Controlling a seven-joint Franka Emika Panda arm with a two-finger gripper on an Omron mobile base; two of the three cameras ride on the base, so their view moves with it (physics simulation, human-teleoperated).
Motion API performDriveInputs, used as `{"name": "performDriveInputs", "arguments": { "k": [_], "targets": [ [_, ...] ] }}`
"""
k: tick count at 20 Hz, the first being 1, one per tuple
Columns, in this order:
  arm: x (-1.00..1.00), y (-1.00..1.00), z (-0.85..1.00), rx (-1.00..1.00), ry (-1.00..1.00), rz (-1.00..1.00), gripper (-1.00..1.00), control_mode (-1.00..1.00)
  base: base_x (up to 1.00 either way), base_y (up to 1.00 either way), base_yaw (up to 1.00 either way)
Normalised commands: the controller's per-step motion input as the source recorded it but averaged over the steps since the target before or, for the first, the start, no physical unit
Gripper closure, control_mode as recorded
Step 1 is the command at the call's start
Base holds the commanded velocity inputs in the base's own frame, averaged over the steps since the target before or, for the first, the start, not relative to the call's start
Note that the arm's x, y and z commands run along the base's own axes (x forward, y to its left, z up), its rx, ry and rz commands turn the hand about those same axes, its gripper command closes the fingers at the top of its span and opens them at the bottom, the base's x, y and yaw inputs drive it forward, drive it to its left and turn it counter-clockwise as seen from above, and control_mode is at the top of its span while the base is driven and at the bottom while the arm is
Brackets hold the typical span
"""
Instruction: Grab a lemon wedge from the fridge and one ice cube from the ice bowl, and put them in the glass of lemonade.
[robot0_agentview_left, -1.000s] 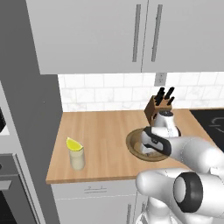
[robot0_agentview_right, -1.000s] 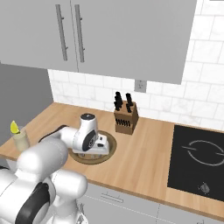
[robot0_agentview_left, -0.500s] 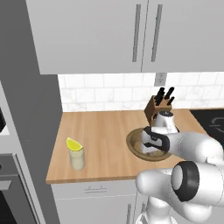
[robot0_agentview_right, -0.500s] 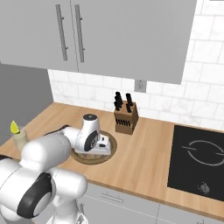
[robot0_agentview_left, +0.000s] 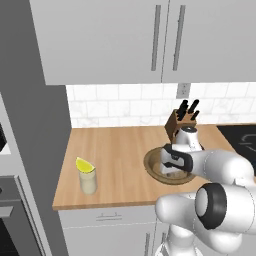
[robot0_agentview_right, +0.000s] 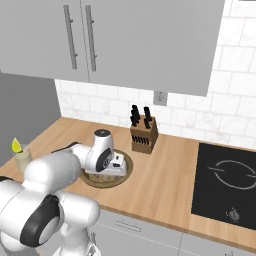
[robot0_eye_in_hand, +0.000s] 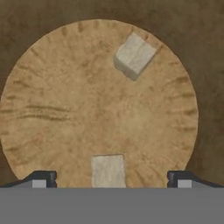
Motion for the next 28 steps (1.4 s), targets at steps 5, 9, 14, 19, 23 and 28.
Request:
{"name": "performDriveInputs", "arguments": {
  "k": [5,9,14,19,23,28],
  "targets": [
    [0.00,0.04,-0.05,0.00,-0.05,0.00,-1.00,-1.00,0.00,0.00,0.00],
    [0.00,0.03,-0.24,0.00,-0.01,0.00,-1.00,-1.00,0.00,0.00,0.00],
    [0.00,0.00,-0.20,0.00,0.00,0.00,-1.00,-1.00,0.00,0.00,0.00],
    [0.00,0.00,-0.04,0.00,0.00,0.00,-1.00,-1.00,0.00,0.00,0.00],
    [0.00,0.00,-0.04,0.00,0.00,0.00,-1.00,-1.00,0.00,0.00,0.00],
    [-0.01,0.00,-0.01,0.00,0.00,0.00,-1.00,-1.00,0.00,0.00,0.00]
  ]
}}
